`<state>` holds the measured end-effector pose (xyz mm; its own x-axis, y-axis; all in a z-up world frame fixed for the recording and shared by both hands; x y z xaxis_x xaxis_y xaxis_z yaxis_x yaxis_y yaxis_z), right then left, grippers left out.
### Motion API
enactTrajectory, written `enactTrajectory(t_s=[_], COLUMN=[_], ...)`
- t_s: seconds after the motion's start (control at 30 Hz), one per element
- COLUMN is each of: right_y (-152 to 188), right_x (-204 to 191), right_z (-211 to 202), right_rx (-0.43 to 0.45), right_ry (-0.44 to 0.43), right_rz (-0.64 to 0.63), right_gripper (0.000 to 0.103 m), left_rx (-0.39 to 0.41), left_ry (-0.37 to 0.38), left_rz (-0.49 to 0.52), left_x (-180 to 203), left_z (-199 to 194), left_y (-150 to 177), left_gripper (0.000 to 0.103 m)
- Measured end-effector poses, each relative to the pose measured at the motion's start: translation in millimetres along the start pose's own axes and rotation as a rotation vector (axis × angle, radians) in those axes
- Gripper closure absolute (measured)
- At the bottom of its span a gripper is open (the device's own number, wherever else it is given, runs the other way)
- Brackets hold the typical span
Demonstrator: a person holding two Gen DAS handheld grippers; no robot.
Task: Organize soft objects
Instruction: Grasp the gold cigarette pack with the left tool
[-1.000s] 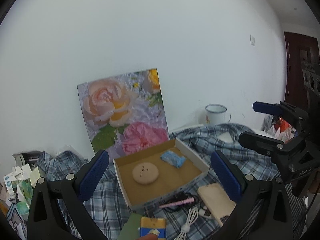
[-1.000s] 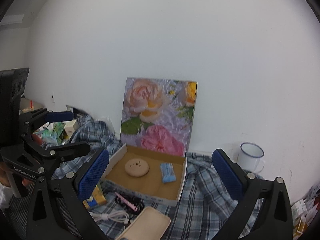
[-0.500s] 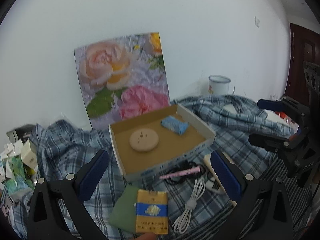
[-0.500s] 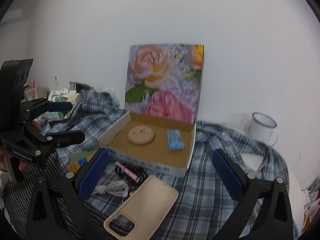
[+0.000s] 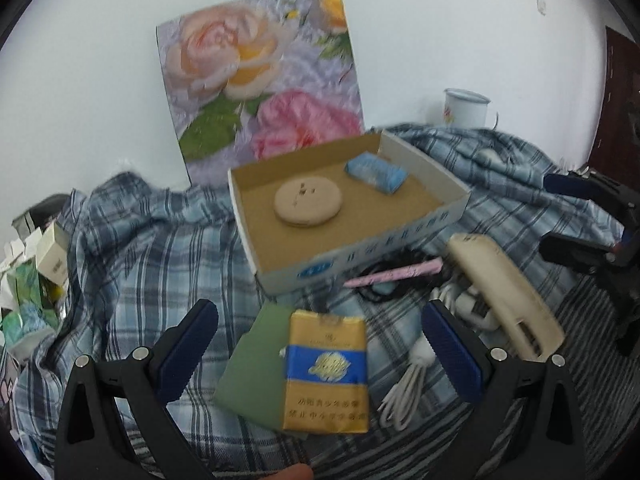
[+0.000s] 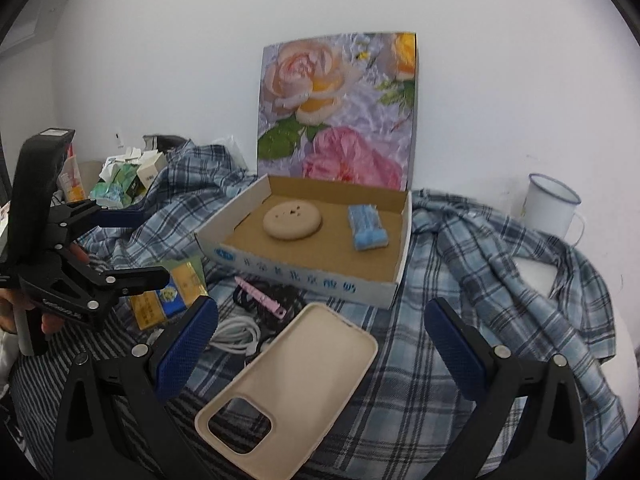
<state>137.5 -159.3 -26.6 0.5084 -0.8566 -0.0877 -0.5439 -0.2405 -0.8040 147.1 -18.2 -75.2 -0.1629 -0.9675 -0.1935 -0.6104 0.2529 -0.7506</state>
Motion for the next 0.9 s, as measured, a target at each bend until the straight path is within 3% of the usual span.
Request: enactTrajectory(t_s=[0.33,0.4,0.47,0.7,0.77,0.9], right_y=[14.7,15.8,17.1,21.5,22.5,23.9], right_x=[0.7,1.8,2.5,0.8,0.0,0.3], right_z=[14.3,15.6,16.3,21.7,22.6,23.5], right_rx=[-0.054,-0.058,-0.063,-0.089,-0.094,-0.1], right_ry=[-0.033,-0.036,-0.039,-0.043,-0.046,-0.052], right_rz=[0.023,0.03,0.035,0.032,0.03,0.034], right_gripper=[0.0,0.0,0.0,0.0,0.0,0.0], left_rx=[-0.083,-0.087,-0.102,-0.133,-0.142,-0.173], left_ry=[0.012,0.017,0.031,0.025,0.02,0.021], left_rz=[0.025,0.03,0.037,0.076,0.085,0.104], left_x=[3.2,5.2,8.7,15.7,16.7,18.6], left_z=[25.0,26.4,28.1,35.4,37.7,44.2], left_y=[24.7,25.8,28.0,35.9,38.1,44.5], left_gripper=[0.0,0.007,0.022,0.028,0.037,0.043])
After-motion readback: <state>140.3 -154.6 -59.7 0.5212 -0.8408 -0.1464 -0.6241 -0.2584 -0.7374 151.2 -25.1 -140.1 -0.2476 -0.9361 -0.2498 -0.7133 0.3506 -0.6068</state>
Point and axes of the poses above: each gripper's, at about its wrist camera, not at the fingertips, and z roughly the way its jaws point, x to its right, y to its underside, the point moved 10 cm from there along z, roughly the way its jaws point, and after that the axes turned 9 degrees about -y, right-handed, at the moved point
